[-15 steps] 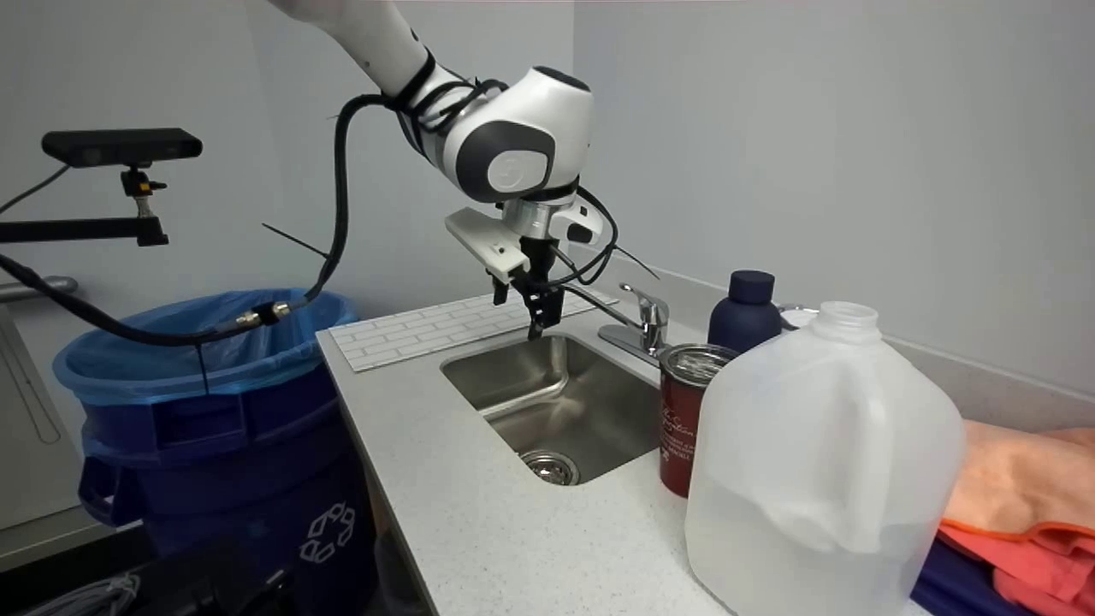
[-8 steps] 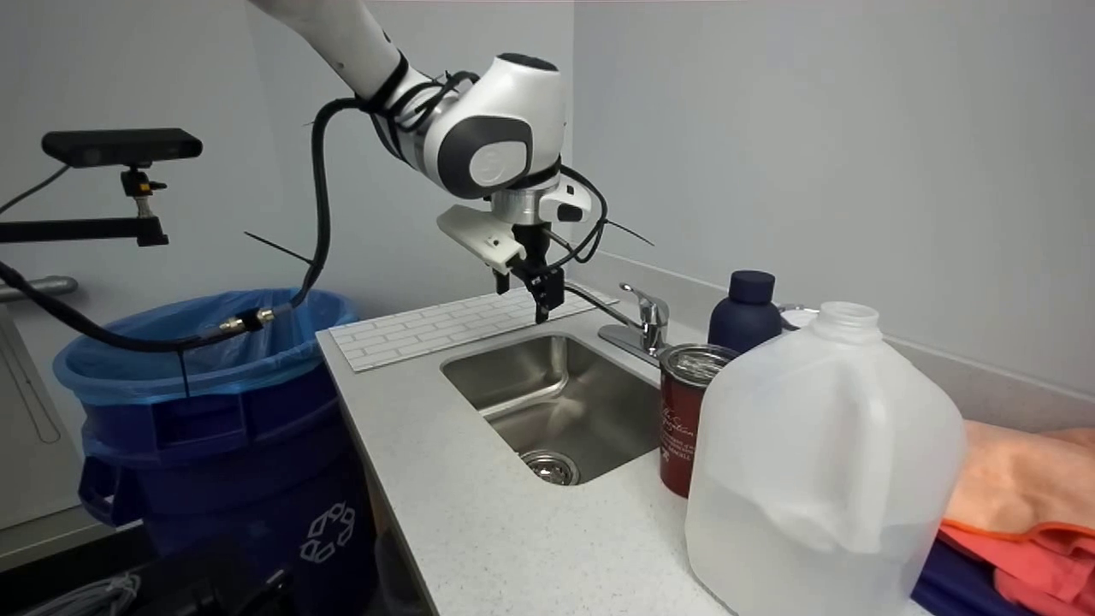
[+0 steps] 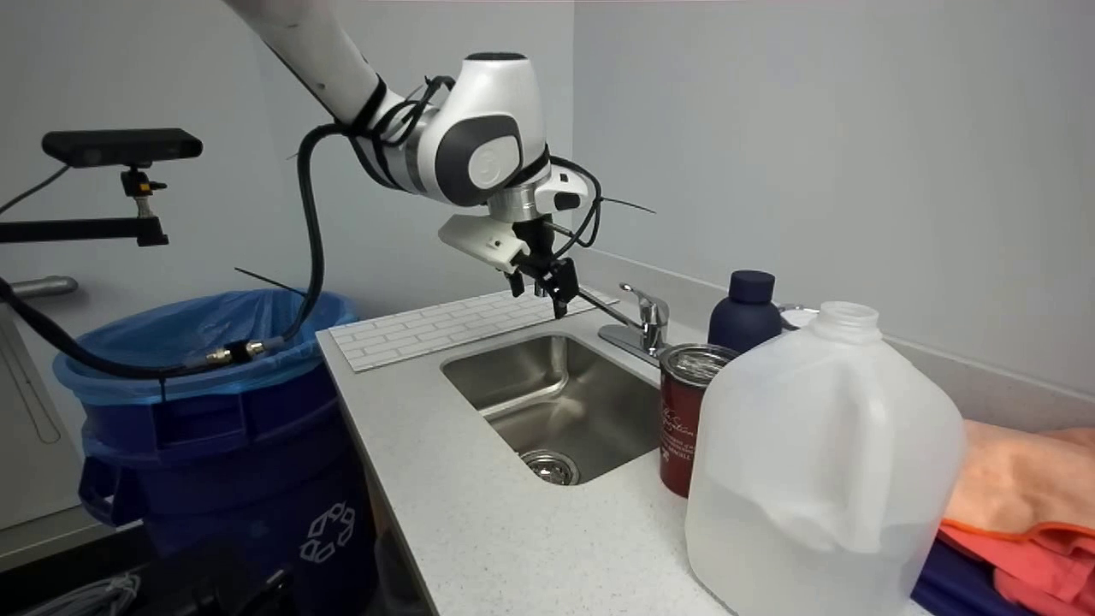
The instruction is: Move the tap nozzle to the right
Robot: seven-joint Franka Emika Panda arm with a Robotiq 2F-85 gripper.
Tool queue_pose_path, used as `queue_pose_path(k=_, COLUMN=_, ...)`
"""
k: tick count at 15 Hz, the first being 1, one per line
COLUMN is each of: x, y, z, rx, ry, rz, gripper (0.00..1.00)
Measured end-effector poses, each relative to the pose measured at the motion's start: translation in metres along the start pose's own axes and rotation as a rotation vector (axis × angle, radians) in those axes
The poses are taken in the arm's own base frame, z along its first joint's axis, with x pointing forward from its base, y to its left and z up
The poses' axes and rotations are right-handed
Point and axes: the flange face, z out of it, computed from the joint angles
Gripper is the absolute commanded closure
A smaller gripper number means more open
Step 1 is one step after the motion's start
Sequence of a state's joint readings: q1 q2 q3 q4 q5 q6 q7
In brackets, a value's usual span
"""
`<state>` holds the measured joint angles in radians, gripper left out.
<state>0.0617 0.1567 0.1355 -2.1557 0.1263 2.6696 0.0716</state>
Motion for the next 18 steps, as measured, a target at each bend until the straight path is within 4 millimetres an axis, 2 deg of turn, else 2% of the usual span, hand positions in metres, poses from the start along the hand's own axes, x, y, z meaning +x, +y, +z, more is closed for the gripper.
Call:
queue_pose_path(k=4, x=0.014, y=0.030, z=-0.004, rx=-0.056, ry=0.059, rz=0.010, gripper=0.00)
queue_pose_path(k=9, x=0.029, y=0.056, z=-0.004, rx=-0.100, ry=0.089, rz=0.056, gripper=0.00)
queue_pose_path(k=18, x=0.030, y=0.061, z=-0.001, rx=-0.100, ry=0.086, rz=0.134, gripper=0.00)
